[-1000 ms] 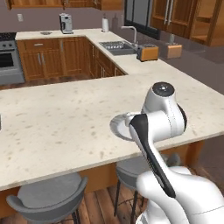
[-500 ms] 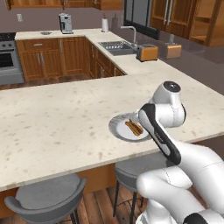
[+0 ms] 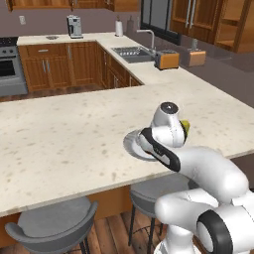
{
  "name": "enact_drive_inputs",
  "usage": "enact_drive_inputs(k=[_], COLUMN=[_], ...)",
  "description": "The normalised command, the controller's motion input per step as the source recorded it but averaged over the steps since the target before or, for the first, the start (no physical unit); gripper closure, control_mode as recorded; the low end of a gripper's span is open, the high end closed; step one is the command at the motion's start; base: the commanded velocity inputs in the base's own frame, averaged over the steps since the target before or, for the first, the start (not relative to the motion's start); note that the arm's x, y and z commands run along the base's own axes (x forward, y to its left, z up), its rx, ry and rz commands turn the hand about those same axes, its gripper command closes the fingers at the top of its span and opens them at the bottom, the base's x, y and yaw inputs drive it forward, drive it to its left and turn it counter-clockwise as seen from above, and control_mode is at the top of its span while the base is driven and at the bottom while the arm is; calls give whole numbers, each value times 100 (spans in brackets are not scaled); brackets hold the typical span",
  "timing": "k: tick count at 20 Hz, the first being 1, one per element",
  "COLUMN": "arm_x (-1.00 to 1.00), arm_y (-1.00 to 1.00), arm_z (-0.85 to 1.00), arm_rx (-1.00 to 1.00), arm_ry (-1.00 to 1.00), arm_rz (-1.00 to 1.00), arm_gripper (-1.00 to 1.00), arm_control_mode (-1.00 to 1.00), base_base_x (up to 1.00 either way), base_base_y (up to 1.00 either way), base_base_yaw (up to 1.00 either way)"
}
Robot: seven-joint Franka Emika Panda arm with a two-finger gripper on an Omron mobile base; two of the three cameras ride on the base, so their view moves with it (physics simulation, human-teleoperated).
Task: Move the hot dog bun to the plate on the dining table and place the condiment next to that plate. Then navigate to the fridge and take the sausage and place it on the plate as well.
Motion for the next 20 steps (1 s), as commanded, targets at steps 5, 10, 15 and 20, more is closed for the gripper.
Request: enact_drive_inputs(k=[5, 10, 15, 20], arm_x=[67, 56, 47, 23], arm_y=[1, 0, 0, 0], arm_z=[-53, -45, -37, -25], arm_rx=[-5, 0, 0, 0], arm_ry=[0, 0, 0, 1], arm_rz=[0, 0, 0, 0], arm_gripper=[100, 100, 100, 100], arm_control_mode=[-100, -100, -100, -100], base_base_x=[0, 0, 0, 0], base_base_y=[0, 0, 0, 0], base_base_yaw=[0, 0, 0, 0])
